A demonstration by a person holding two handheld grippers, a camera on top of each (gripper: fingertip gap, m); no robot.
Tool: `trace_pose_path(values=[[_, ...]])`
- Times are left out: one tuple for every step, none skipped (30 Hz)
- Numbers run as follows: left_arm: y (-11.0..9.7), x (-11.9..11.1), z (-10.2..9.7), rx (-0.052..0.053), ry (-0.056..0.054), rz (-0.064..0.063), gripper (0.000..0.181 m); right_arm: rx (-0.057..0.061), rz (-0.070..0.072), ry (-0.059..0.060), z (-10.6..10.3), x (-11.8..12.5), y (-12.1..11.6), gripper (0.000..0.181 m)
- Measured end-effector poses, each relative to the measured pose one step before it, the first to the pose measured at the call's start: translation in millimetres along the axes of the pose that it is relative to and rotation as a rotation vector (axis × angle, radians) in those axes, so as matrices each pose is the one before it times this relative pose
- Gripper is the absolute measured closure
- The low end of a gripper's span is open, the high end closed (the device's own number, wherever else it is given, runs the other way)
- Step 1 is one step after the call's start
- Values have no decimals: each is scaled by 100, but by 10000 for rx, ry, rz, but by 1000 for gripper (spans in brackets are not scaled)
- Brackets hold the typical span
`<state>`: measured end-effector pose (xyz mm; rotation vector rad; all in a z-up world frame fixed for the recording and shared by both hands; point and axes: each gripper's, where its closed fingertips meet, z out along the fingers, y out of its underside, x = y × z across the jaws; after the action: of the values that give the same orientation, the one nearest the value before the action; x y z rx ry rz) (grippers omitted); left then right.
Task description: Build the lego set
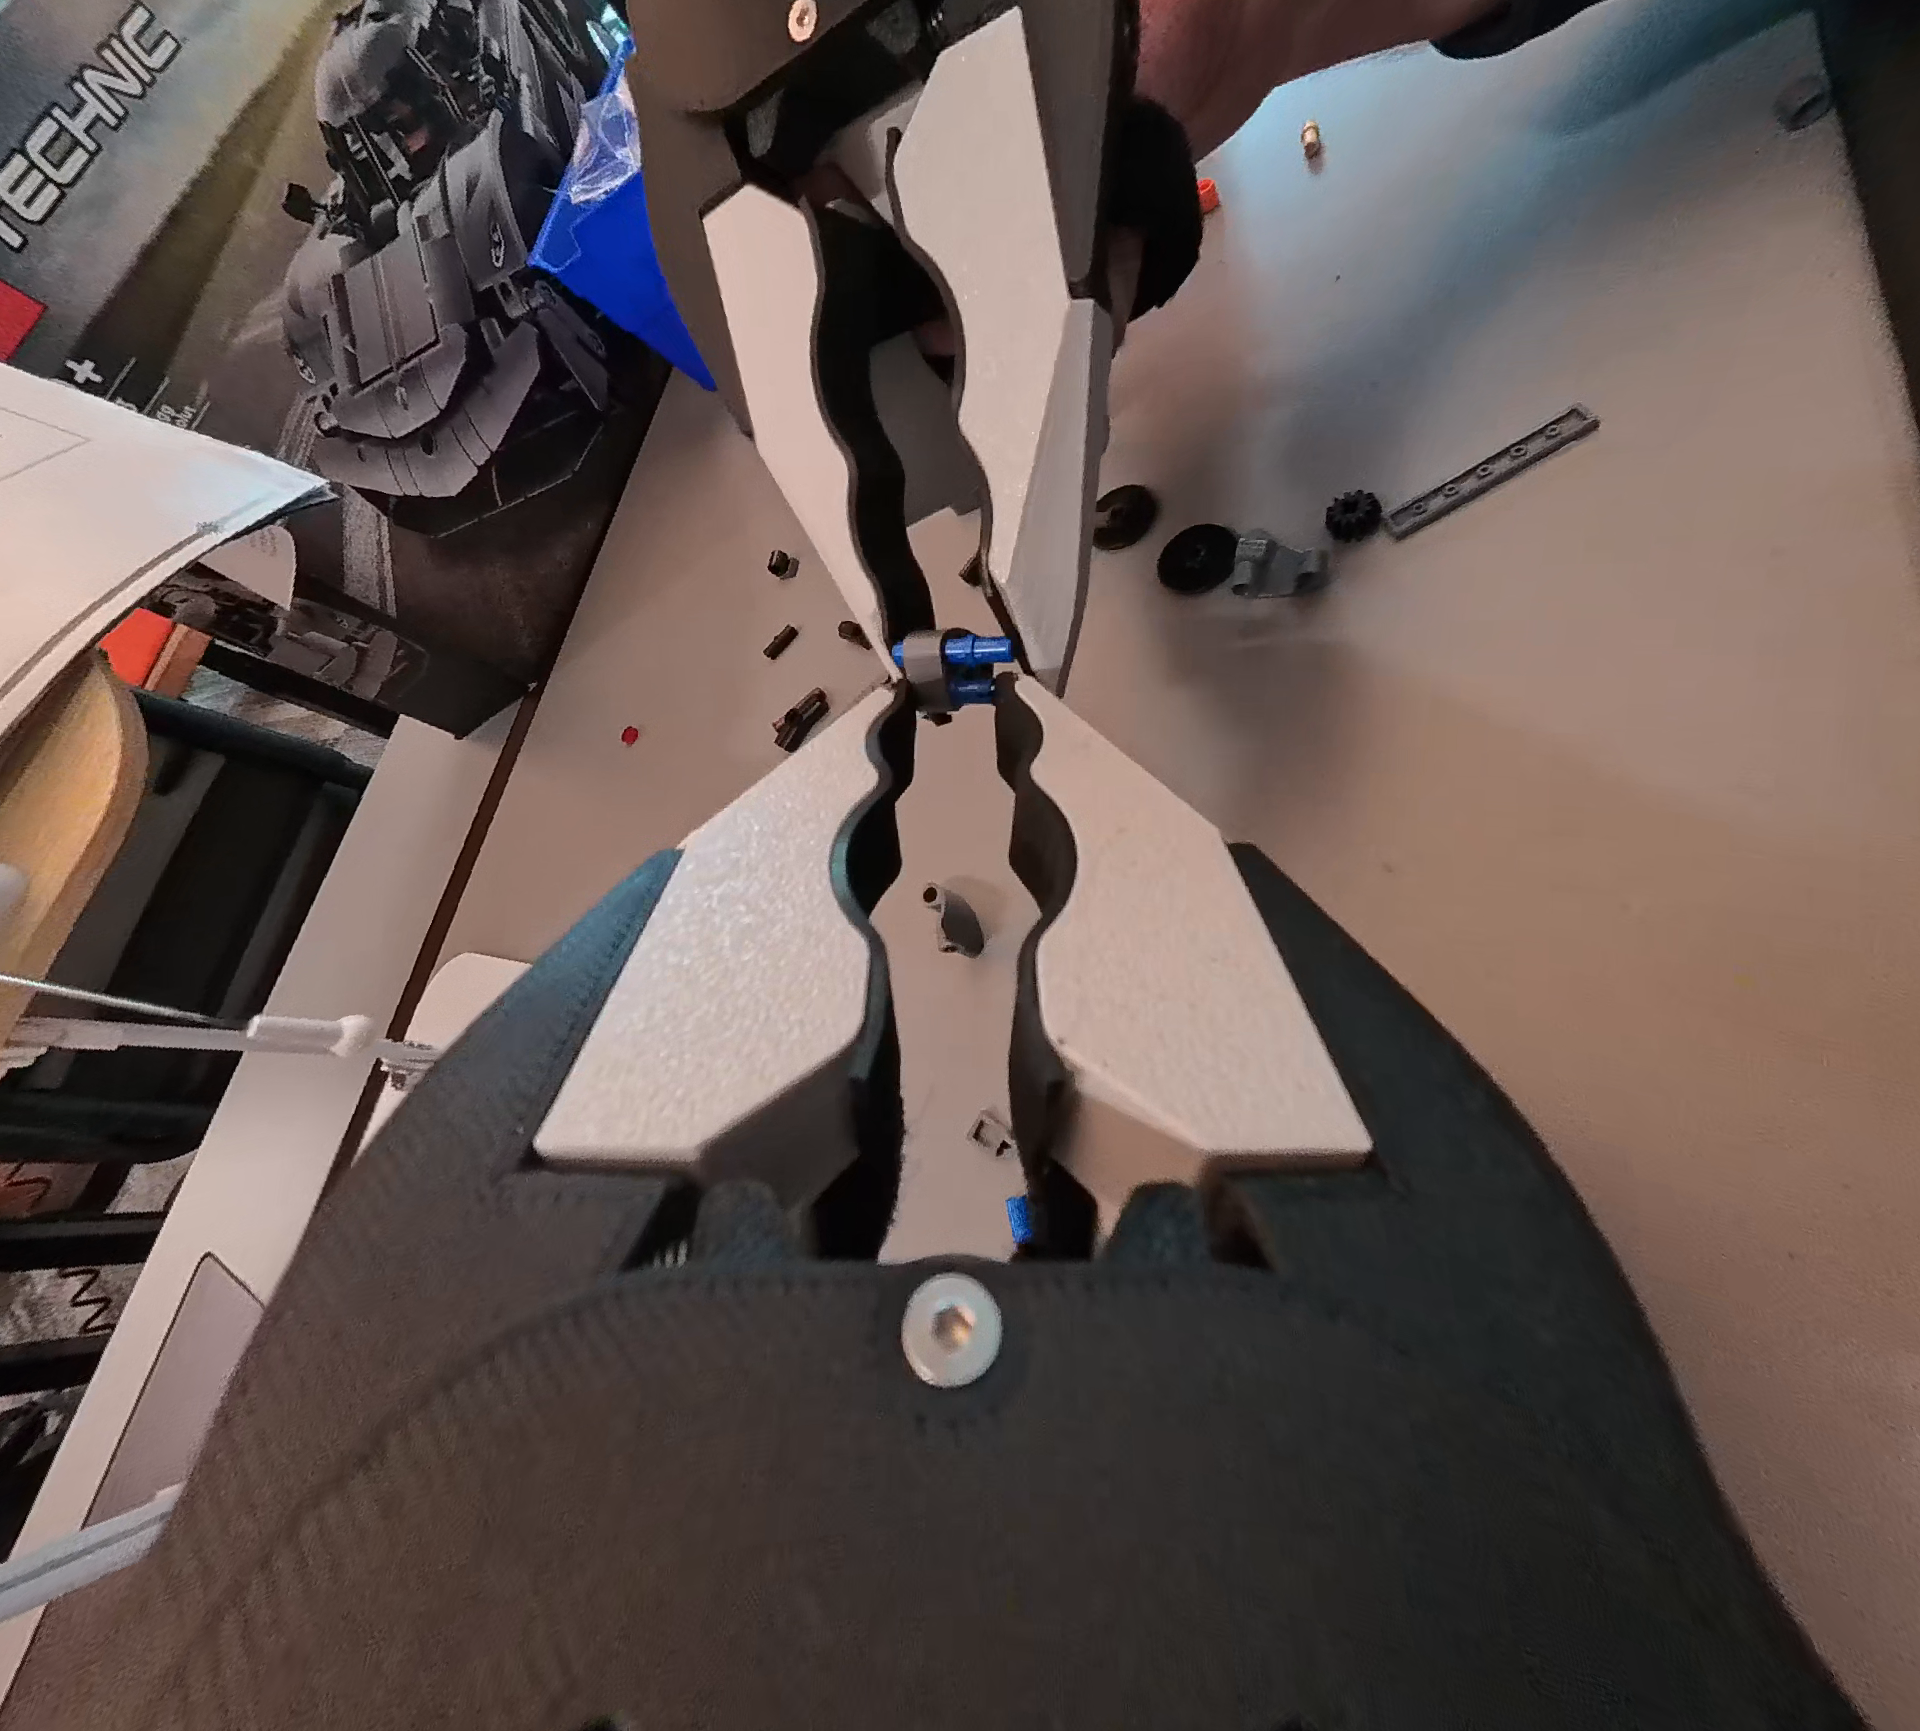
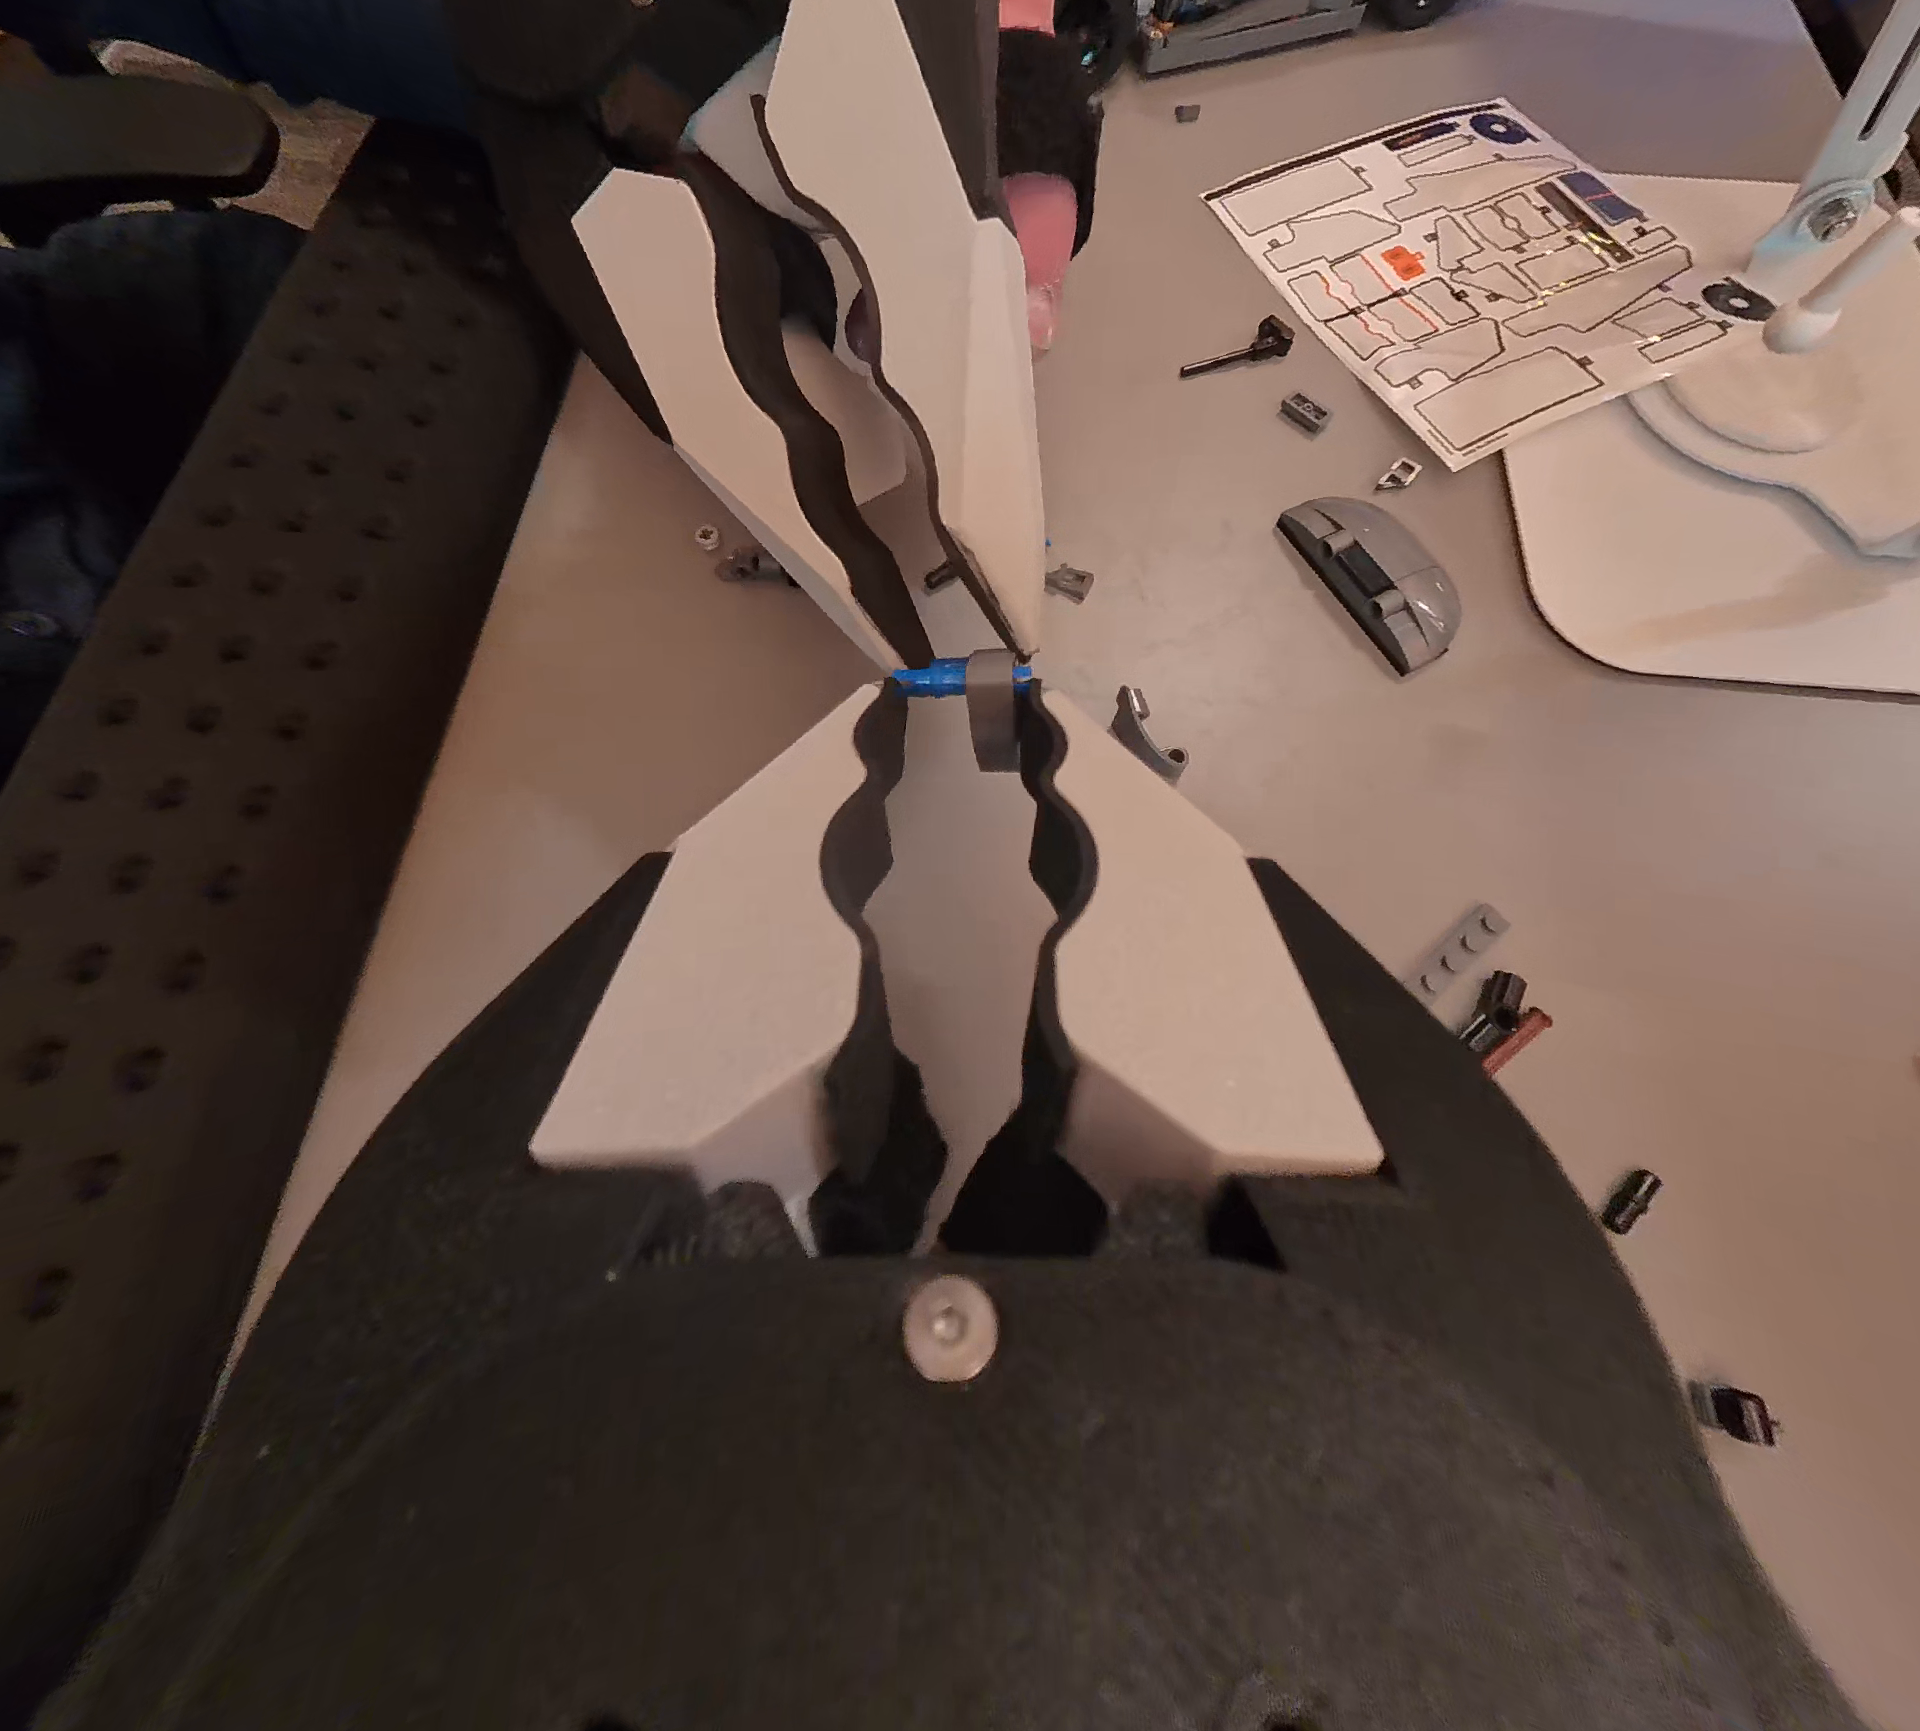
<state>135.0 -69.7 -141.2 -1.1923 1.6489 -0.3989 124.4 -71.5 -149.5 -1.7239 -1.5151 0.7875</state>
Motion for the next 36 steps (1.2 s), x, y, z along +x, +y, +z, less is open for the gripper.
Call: trace_pose_path(values=[[-47, -13, -43, 20, 5, -30, 168, -47, -29, 48, -9, -3, -37, 161], [-61, -3, -38, 6, -6, -18, 168, -32, -35, 42, -45, -22, -51, 161], [-34, 15, -2, -19, -11, -16, 168, -28, -28, 34, -32, -16, -27, 161], [29, 30, 23, -56, -24, 69, 169, -29, -17, 21, -8, -12, 18, 161], [78, 98, 57, -90, -35, 165, 169, -60, -11, 13, 33, -14, 78, 161], [87, 83, 39, -84, -20, 121, 169, -115, -55, 48, 67, -27, 123, 162], [54, 33, 31, -39, 0, 15, 169, -120, -42, 55, 62, -7, 103, 162], [21, -25, -16, -4, 2, -24, 169, -58, -18, 47, 29, 16, 38, 162], [-26, -28, -45, 19, 7, -9, 169, -9, -39, 58, 2, 24, -24, 161], [-30, -35, -9, 14, -10, -6, 169, -18, -58, 60, -26, 11, -48, 162], [90, -27, 65, -61, -11, -11, 169, -43, -43, 57, -1, 33, 19, 162], [248, 5, 133, -119, 32, -6, 169, -73, 15, 62, 81, 107, 115, 162], [257, 100, 109, -50, 90, 21, 169, -136, 1, 75, 181, 90, 198, 162], [88, 119, 41, 28, 120, -58, 169, -168, -40, 26, 140, -13, 171, 162], [-99, -94, -31, 29, -17, -73, 169, -30, 67, -92, 25, -72, 25, 161], [-199, -116, -98, 49, -50, 20, 168, 204, 267, -220, -116, -38, -135, 161], [-275, -26, -124, 115, 16, 0, 168, 274, 153, -202, -186, -60, -218, 160], [-145, 6, -89, 77, 49, -41, 168, 160, -80, -76, -156, -104, -159, 160], [36, 47, -15, -9, 19, 70, 168, 42, -25, -44, -34, -87, -49, 159], [122, 66, 29, -46, 20, 54, 168, 32, 116, -99, 66, -28, 22, 159], [63, 118, 56, -12, 60, 0, 168, 77, 111, -145, 84, -45, 87, 159], [-61, 141, 23, 46, 69, 20, 168, 89, 84, -184, 6, -112, 65, 159], [-106, -11, -22, 50, -16, 15, 168, 102, 87, -172, -96, -115, -14, 159], [-130, -60, -84, 67, 1, -32, 168, 155, 79, -116, -110, -67, -154, 159], [-130, -11, -80, 93, 57, -103, 168, 158, 76, -101, -106, -70, -188, 159], [-53, -21, -37, 67, 29, -83, 168, 102, 83, -91, -60, -65, -108, 159], [-23, -24, -26, 22, -11, 18, 168, 92, 96, -72, -29, -27, -75, 159], [-28, 51, -33, 11, 19, 39, 168, 118, 136, -114, -23, -47, -83, 159], [-23, 52, 4, 10, 11, 24, 168, 122, 146, -157, -27, -92, -84, 158], [-38, 14, 10, 4, -21, 50, 168, 125, 100, -126, -40, -74, -122, 158], [-29, 6, -18, -3, -25, 78, 168, 107, 63, -76, -38, -48, -141, 158], [-27, -1, -34, 9, -17, 41, 168, 59, 66, -54, -13, -38, -69, 158], [-1, -13, -12, 1, 0, -21, 168, 35, 77, -46, -4, -13, -33, 158], [91, 44, 60, -40, 32, -35, 168, -32, -19, 25, 23, 30, 47, 158], [131, 38, 92, -54, -21, 71, 168, -117, -127, 121, 61, 60, 125, 158], [62, 13, 28, -32, -32, 89, 168, -99, -42, 81, 49, 66, 97, 159]])
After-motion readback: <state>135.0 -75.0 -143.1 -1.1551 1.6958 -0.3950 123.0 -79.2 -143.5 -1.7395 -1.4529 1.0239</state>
